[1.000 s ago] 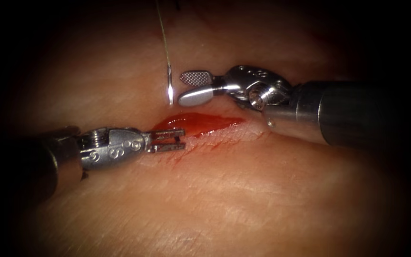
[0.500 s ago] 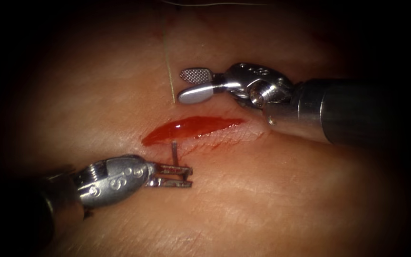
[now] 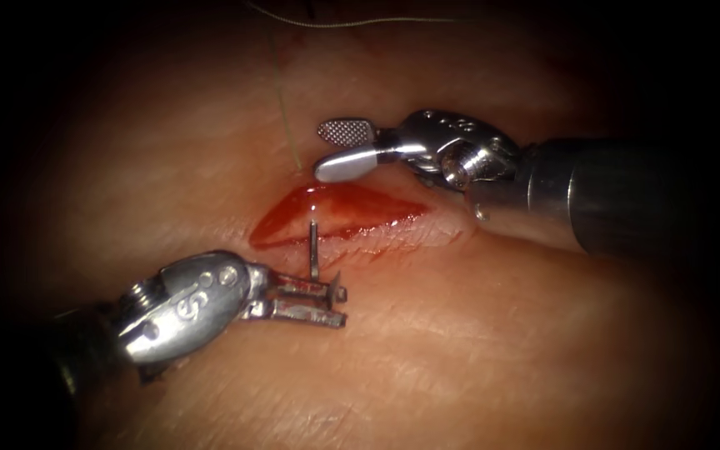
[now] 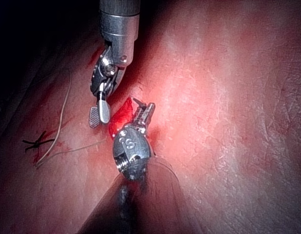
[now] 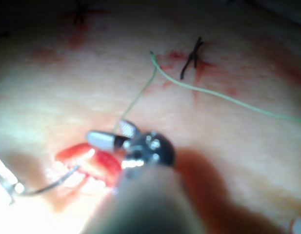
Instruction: Wound Closure
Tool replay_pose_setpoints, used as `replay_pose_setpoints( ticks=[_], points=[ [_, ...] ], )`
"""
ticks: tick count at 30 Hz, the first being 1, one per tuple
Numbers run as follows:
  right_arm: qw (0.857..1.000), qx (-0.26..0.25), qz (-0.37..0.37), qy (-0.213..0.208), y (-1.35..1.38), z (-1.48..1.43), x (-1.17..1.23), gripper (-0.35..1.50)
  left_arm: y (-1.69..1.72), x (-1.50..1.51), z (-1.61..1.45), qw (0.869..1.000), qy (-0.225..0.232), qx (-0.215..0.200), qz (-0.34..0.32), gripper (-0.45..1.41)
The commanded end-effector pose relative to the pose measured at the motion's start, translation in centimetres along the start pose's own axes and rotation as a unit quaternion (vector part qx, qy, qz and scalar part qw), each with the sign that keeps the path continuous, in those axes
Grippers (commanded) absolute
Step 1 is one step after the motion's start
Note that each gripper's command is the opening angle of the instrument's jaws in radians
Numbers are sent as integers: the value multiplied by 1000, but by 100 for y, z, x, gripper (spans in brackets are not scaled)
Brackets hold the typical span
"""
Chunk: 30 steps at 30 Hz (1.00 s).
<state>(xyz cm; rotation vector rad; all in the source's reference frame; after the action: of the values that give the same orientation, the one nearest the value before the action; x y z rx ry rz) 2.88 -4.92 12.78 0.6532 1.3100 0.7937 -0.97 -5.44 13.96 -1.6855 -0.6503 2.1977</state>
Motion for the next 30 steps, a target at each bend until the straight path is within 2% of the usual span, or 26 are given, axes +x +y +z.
replay_pose_setpoints(
  ticks=[1, 6, 11, 14, 23, 30],
  points=[
    [1000, 1, -2, 0, 4, 6, 0, 130, -4, -3, 4, 1000, -1, 0, 2, -45],
    [1000, 0, 0, -1, 3, -2, 2, 125, -3, 4, -3, 1000, 0, 7, 22, -45],
    [1000, -6, 6, 1, 1, -9, 14, 120, -8, 14, -8, 995, 1, 31, 90, -45],
    [1000, -14, 10, 7, 1, -12, 22, 120, -11, 20, -11, 994, 3, 40, 104, -45],
    [1000, -19, 7, 9, 0, -11, 17, 118, -10, 30, -14, 992, 11, 45, 121, -45],
    [1000, -20, 4, 9, 0, -11, 17, 118, -32, 46, -22, 981, 13, 82, 178, -45]
  ],
)
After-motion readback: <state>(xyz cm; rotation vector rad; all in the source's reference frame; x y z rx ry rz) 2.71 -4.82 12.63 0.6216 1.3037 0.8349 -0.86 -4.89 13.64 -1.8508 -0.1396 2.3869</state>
